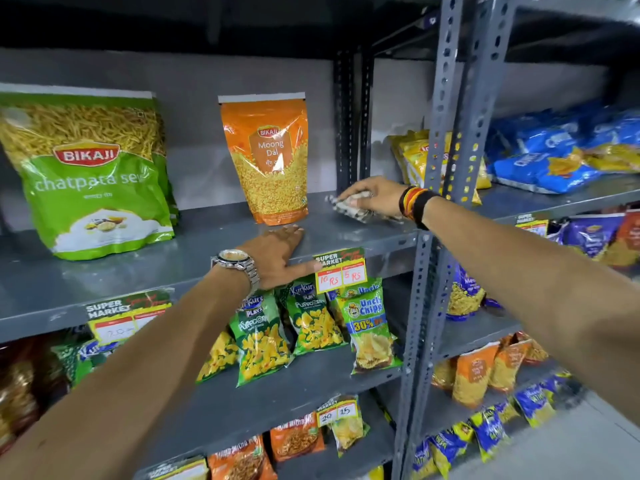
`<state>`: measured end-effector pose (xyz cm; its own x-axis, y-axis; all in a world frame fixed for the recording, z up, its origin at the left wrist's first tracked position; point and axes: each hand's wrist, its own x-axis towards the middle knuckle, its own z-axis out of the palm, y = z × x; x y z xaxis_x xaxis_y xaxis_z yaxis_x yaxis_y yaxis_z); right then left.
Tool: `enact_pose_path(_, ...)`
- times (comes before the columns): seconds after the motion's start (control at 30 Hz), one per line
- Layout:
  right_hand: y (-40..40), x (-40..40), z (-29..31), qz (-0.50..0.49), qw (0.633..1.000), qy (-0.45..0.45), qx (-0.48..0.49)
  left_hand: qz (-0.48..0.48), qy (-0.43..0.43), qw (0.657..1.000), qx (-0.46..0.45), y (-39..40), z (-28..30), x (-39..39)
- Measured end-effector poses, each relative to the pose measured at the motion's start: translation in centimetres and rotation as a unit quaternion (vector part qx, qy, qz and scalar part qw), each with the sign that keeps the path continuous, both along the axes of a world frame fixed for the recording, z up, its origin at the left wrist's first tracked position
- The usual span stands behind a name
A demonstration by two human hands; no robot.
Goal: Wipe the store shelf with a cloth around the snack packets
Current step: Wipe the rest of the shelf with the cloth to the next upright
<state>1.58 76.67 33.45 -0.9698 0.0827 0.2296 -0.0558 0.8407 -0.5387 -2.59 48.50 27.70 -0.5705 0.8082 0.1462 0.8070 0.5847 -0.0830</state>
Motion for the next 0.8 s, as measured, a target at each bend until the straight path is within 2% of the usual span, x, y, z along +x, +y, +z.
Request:
enact_pose_path(0.1, 1.4, -0.1, 0.6, -0.095, 0.994, 0.044, -0.015, 0.014, 0.002, 1.000, -0.012, -2.0, -0.2, -0.1)
enact_pose_path(0.23, 1.9, -0.6, -1.9, -0.179, 0.980, -0.034, 0.083, 0.024, 0.002, 1.000, 0.005, -3.3, -0.9, 0.1)
enact_pose_path(0.33, 1.6, -0.3, -3.3, -0.223, 0.965, -0.058, 0.127, 0.019, 0.009, 1.000, 0.006, -3.3, -1.1, 0.3)
enact_pose_path(0.43, 0.1, 1.2, -3.5, -0.185, 0.975, -0.035, 0.121, 0.016, 0.012, 1.000, 0.010, -3.3, -1.0, 0.3)
enact_pose_path(0.53, -2.7, 4.0, -3.0, -0.074, 0.995, -0.025, 0.062, 0.013, 0.007, 1.000, 0.007, -3.2, -0.8, 0.1)
enact_pose_path(0.6, -3.2, 5.4, -1.8, -0.036, 0.998, -0.032, 0.027, 0.012, -0.004, 1.000, 0.004, -3.3, -0.7, -0.2)
enact_pose_path(0.73, -1.4, 4.4, -0.8, -0.078, 0.996, 0.030, 0.008, 0.012, 0.007, 1.000, 0.004, -3.8, -0.7, -0.7)
enact_pose_path(0.8, -0.9, 2.7, -2.4, -0.101, 0.992, 0.003, 0.069, 0.016, 0.011, 1.000, 0.006, -3.9, -0.7, -0.5)
